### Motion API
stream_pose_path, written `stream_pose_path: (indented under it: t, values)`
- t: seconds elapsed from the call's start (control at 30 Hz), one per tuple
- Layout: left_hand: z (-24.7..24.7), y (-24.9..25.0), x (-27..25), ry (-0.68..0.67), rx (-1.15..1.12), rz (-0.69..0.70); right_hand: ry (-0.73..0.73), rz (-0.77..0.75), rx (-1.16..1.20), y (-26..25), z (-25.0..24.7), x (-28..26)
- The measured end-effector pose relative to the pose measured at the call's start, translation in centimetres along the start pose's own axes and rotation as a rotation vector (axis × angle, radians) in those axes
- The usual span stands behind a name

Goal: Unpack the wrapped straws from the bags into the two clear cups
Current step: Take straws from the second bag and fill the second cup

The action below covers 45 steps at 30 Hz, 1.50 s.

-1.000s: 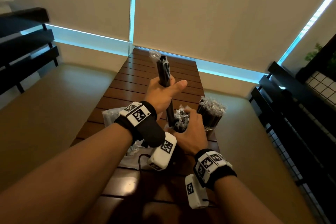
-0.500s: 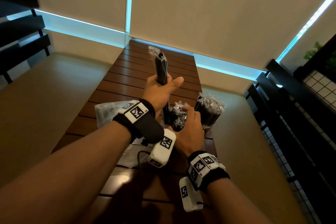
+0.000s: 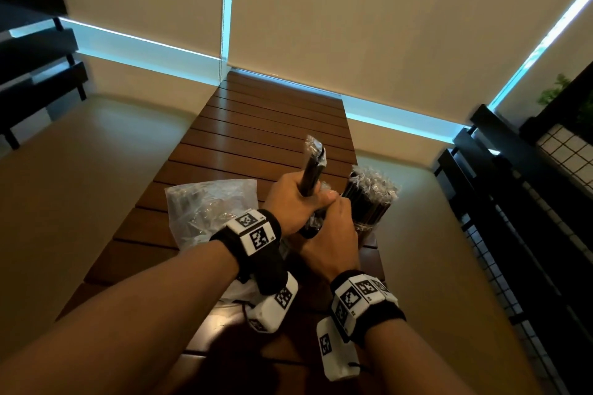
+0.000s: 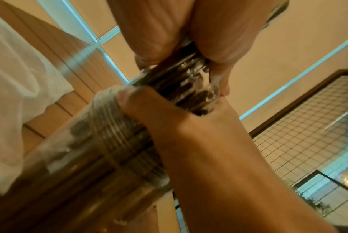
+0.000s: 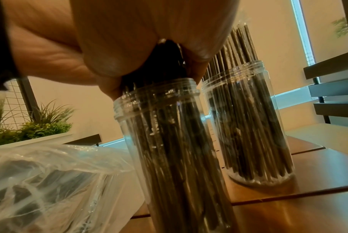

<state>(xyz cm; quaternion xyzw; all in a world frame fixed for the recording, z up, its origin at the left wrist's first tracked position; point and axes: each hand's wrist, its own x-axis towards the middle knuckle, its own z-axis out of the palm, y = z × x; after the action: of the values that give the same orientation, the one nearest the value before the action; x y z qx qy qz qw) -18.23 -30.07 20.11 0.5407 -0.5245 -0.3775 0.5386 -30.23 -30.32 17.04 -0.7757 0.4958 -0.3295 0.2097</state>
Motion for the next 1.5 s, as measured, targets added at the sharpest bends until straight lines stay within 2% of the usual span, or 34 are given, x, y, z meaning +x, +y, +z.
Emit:
stream_pose_path:
  t: [0.1, 0.2, 0.27, 0.33, 0.4, 0.5, 0.73, 0.93, 1.03, 1.13, 1.17, 1.2, 1.27, 1.33, 1.4, 1.43, 1.5]
  values:
    - [-0.3, 2.0, 0.0, 0.029, 0.192, 0.069, -0.005, 0.028, 0.036, 0.0, -0.1, -0.1]
    - [-1.3, 4.7, 0.5, 0.073, 0.325, 0.313, 0.016, 0.003, -0.024, -0.2, 0.0, 0.0]
    - [-1.8, 5.7, 1.0, 0.016, 0.441, 0.475, 0.021, 0.001, -0.04, -0.2, 0.2, 0.0]
    - [-2.1, 5.9, 1.1, -0.056, 0.668, 0.549, 0.017, 0.017, -0.016, -0.3, 0.4, 0.1]
    - [-2.4, 4.9, 0.9, -0.127, 0.827, 0.517, 0.017, 0.015, -0.019, -0.4, 0.5, 0.1]
    - [-2.5, 2.1, 0.5, -0.19, 0.924, 0.444, 0.024, -0.012, 0.011, -0.3, 0.6, 0.2]
    - [-2.3, -2.6, -1.4, -0.279, 0.997, 0.271, 0.008, -0.012, -0.033, 0.0, 0.9, 0.3]
    - [-2.8, -2.1, -1.9, -0.378, 1.052, 0.193, -0.066, -0.004, -0.05, 0.1, 0.6, 0.3]
    - [-3.9, -1.0, -2.2, -0.406, 0.903, 0.107, -0.101, -0.052, -0.235, -0.4, -0.1, 0.3]
    - [-6.9, -0.8, -2.7, -0.211, 0.619, 0.025, 0.021, -0.175, -0.352, -1.6, -0.7, 0.8]
    - [-8.2, -1.1, -3.0, -0.185, 0.664, 0.0, 0.019, -0.218, -0.367, -1.9, -0.6, 1.0]
    - [-9.3, -1.5, -3.4, -0.231, 0.796, -0.034, -0.023, -0.247, -0.385, -2.2, -0.4, 1.0]
    - [-10.9, -2.5, -4.5, -0.43, 1.106, -0.117, -0.097, -0.27, -0.431, -2.3, 0.3, 0.8]
    - [-11.6, -3.5, -5.7, -0.52, 1.297, -0.177, -0.104, -0.246, -0.495, -2.4, 0.8, 0.8]
    - [-11.8, -4.3, -6.5, -0.489, 1.371, -0.179, -0.075, -0.243, -0.57, -3.4, 0.8, 0.6]
    - [-11.8, -4.6, -6.6, -0.461, 1.378, -0.172, -0.024, -0.291, -0.578, -4.1, 0.7, 0.4]
    - [-12.1, -4.6, -6.4, -0.382, 1.318, -0.193, 0.061, -0.487, -0.501, -5.8, 1.1, -0.5]
